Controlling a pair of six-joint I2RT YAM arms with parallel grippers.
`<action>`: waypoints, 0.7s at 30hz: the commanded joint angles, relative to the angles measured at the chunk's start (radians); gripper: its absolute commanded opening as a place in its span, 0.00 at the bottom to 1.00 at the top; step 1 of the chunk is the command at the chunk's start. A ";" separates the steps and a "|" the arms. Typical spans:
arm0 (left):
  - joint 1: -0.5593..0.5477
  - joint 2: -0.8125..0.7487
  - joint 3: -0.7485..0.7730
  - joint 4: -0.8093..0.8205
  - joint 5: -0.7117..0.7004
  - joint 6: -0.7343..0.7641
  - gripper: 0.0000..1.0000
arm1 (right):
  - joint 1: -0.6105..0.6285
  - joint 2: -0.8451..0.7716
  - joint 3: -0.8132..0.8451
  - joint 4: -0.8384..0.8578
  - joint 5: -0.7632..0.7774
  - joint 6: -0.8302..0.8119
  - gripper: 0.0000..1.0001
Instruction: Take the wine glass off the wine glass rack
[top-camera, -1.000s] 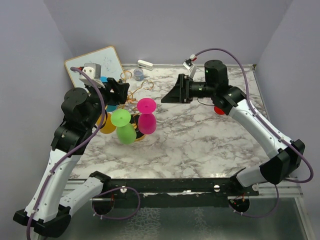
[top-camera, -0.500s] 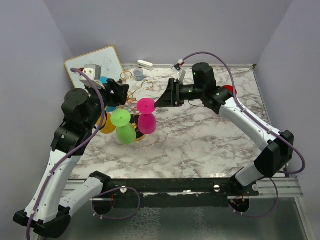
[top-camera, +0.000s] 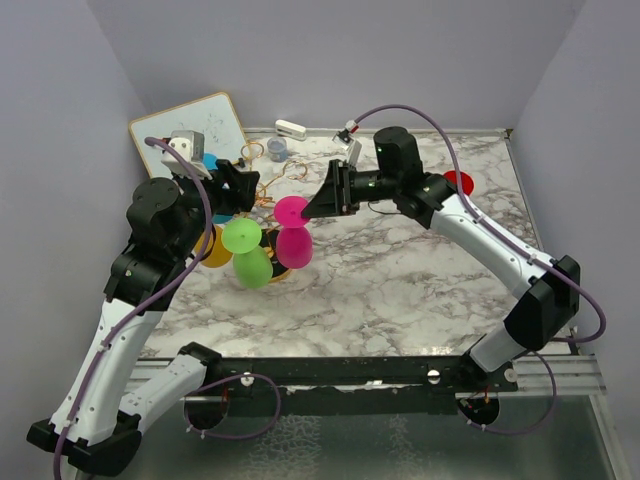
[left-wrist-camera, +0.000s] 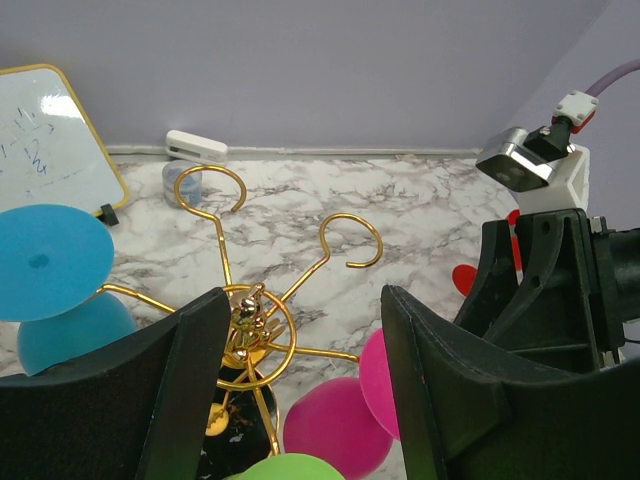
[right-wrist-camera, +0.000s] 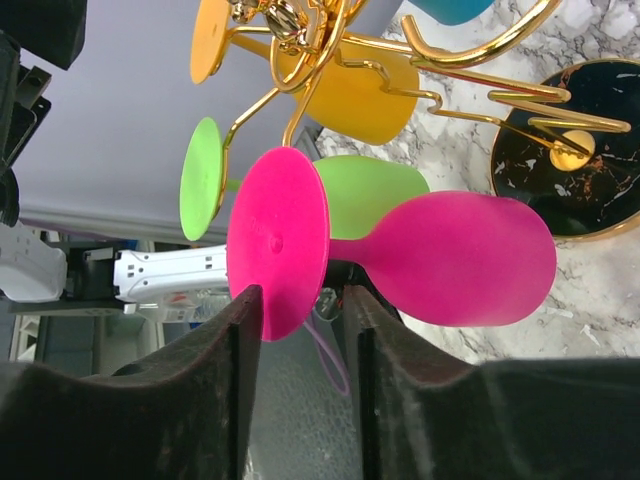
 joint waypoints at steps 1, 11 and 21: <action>0.000 -0.016 -0.009 0.002 -0.021 -0.007 0.64 | 0.012 0.028 0.047 0.034 0.004 0.007 0.33; 0.000 -0.016 -0.009 0.003 -0.021 -0.006 0.64 | 0.016 0.020 0.058 0.021 0.017 0.014 0.07; 0.000 -0.012 -0.003 0.008 -0.009 -0.016 0.64 | 0.016 -0.015 0.107 -0.013 0.061 0.029 0.06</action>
